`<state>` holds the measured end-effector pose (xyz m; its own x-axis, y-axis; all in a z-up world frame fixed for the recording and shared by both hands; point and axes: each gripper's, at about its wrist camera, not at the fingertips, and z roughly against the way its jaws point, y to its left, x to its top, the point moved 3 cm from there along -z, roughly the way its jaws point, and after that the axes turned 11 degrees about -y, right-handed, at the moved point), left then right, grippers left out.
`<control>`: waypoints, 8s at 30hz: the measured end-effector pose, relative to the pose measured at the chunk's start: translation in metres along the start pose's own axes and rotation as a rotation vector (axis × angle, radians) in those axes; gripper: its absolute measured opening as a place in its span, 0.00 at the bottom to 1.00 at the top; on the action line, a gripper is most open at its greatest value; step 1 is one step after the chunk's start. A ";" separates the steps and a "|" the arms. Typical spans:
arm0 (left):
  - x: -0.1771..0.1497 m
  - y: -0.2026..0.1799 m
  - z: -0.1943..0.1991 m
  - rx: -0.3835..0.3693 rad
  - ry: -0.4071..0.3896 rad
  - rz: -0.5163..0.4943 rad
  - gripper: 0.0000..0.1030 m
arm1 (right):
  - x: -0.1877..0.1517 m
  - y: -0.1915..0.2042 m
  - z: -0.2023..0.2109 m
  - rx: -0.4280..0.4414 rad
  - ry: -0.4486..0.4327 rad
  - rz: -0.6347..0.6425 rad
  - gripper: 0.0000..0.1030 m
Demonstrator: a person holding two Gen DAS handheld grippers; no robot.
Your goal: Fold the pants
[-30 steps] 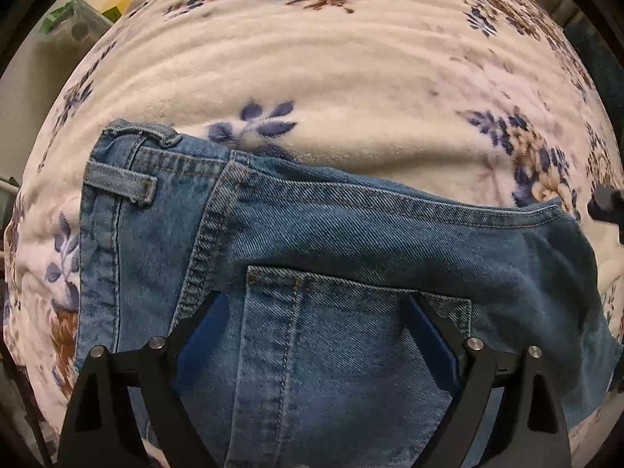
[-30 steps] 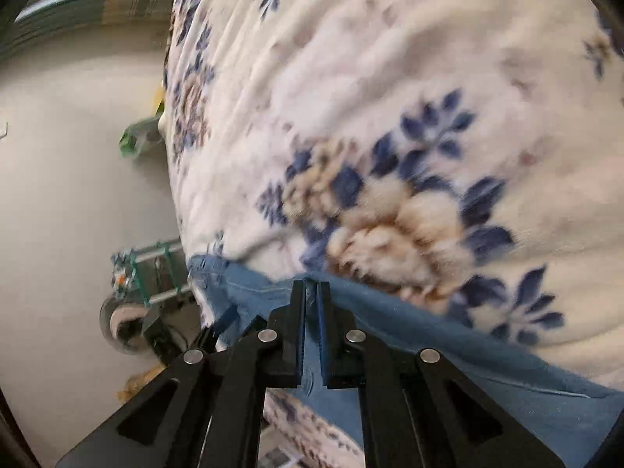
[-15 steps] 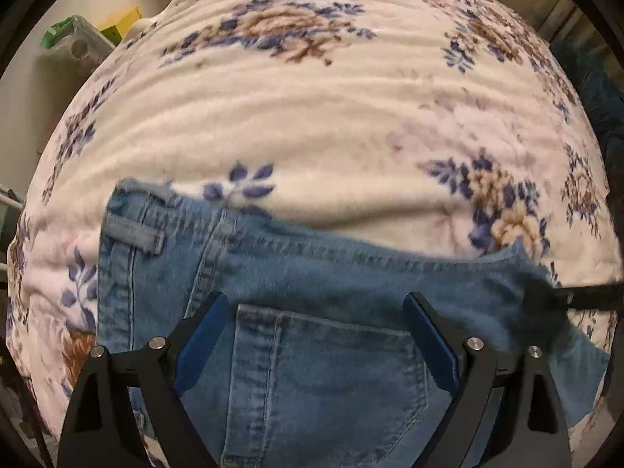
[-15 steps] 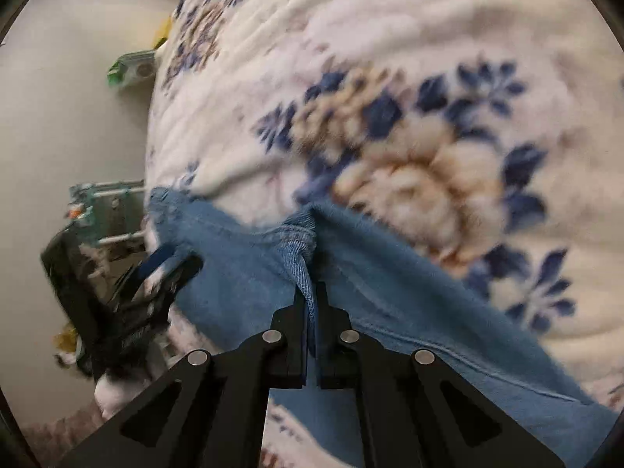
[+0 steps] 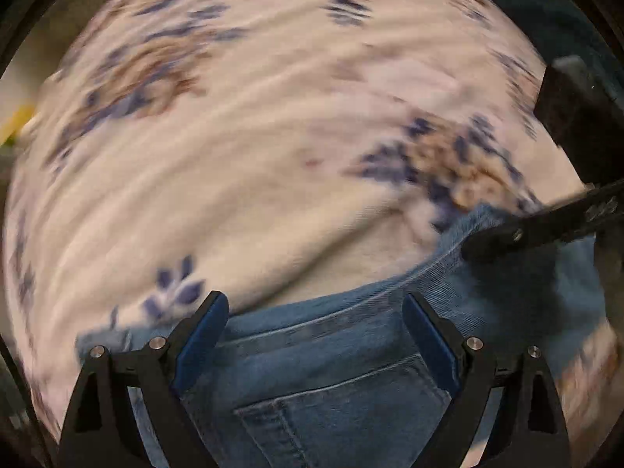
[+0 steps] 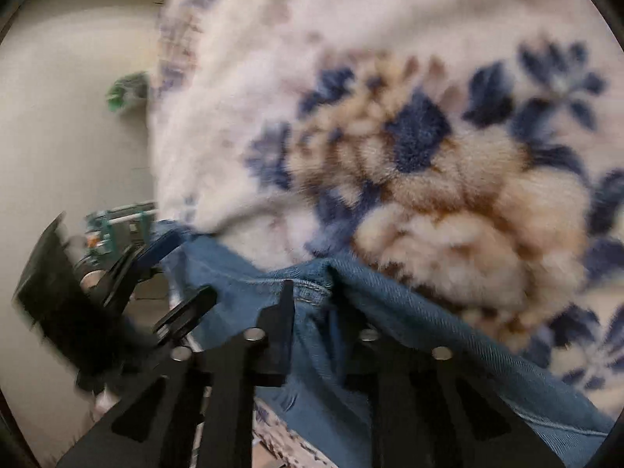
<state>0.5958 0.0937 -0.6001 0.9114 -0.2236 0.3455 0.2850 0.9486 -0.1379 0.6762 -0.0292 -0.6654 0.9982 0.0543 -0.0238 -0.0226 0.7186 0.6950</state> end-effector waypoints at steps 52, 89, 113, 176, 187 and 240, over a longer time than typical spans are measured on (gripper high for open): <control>0.000 -0.002 0.020 -0.173 -0.103 0.167 0.39 | -0.031 -0.008 0.085 -0.381 0.106 0.328 0.48; 0.045 -0.083 -0.061 0.007 -0.035 0.090 0.49 | -0.073 -0.148 0.154 -0.569 -0.134 0.112 0.04; -0.057 -0.253 0.019 0.152 -0.163 0.121 0.98 | -0.318 -0.201 0.325 -0.722 -0.633 -0.274 0.92; -0.166 -0.190 0.000 0.190 -0.088 0.693 0.52 | -0.420 -0.319 0.345 -0.026 -0.943 -0.787 0.02; -0.160 -0.249 0.009 0.213 -0.083 0.390 0.68 | -0.451 -0.355 0.335 -0.078 -0.815 -0.869 0.69; -0.150 0.026 0.112 0.178 -0.208 0.565 0.96 | -0.199 0.033 0.008 -0.631 -0.467 0.195 0.68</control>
<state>0.4331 0.1774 -0.5517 0.8250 0.3547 0.4401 -0.2944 0.9343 -0.2012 0.4770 -0.0217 -0.6316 0.8898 0.0241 0.4557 -0.0859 0.9896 0.1155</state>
